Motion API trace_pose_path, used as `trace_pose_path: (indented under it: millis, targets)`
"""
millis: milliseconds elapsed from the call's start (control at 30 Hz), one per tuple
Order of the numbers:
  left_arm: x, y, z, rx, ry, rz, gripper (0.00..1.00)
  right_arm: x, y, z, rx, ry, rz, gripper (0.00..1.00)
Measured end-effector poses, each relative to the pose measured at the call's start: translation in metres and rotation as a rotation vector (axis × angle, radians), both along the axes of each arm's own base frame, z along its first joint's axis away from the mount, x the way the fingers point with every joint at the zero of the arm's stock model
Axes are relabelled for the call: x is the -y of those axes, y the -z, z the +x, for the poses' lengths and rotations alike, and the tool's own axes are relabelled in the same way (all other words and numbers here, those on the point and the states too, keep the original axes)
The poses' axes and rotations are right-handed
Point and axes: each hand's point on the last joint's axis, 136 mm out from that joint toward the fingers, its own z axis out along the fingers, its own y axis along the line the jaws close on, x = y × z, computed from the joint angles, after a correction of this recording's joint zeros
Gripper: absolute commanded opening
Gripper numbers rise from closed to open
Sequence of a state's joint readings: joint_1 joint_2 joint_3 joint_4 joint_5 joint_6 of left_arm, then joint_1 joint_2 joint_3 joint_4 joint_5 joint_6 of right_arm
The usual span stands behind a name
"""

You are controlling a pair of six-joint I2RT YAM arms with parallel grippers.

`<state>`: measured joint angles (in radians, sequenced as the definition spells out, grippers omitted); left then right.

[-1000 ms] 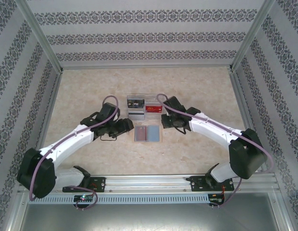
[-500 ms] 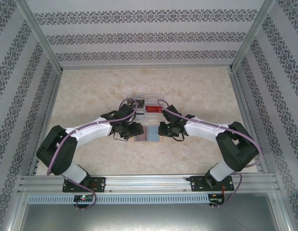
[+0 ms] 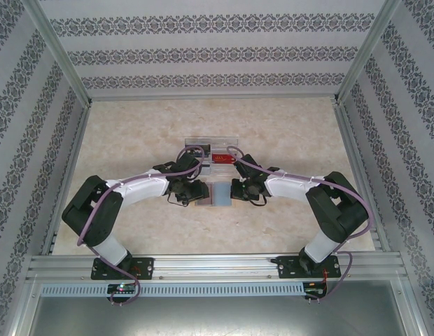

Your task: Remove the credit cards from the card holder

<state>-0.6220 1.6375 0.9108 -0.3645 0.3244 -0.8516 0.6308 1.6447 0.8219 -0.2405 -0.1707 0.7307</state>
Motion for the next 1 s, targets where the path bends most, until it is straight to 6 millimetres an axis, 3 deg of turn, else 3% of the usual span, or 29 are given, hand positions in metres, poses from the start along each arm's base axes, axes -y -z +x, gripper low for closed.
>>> trace_pose_path:
  millis: [233, 467, 1000]
  targets:
    - [0.002, 0.004, 0.003, -0.003, 0.008, 0.009, 0.47, 0.0, 0.0, 0.0, 0.0, -0.001, 0.001, 0.09]
    - [0.009, 0.001, 0.004, -0.002, 0.025, -0.027, 0.56, -0.001, 0.0, 0.0, -0.001, -0.002, 0.002, 0.09]
    - [0.031, -0.008, 0.005, 0.014, 0.069, -0.126, 0.57, -0.001, 0.0, 0.0, -0.002, -0.002, 0.003, 0.09]
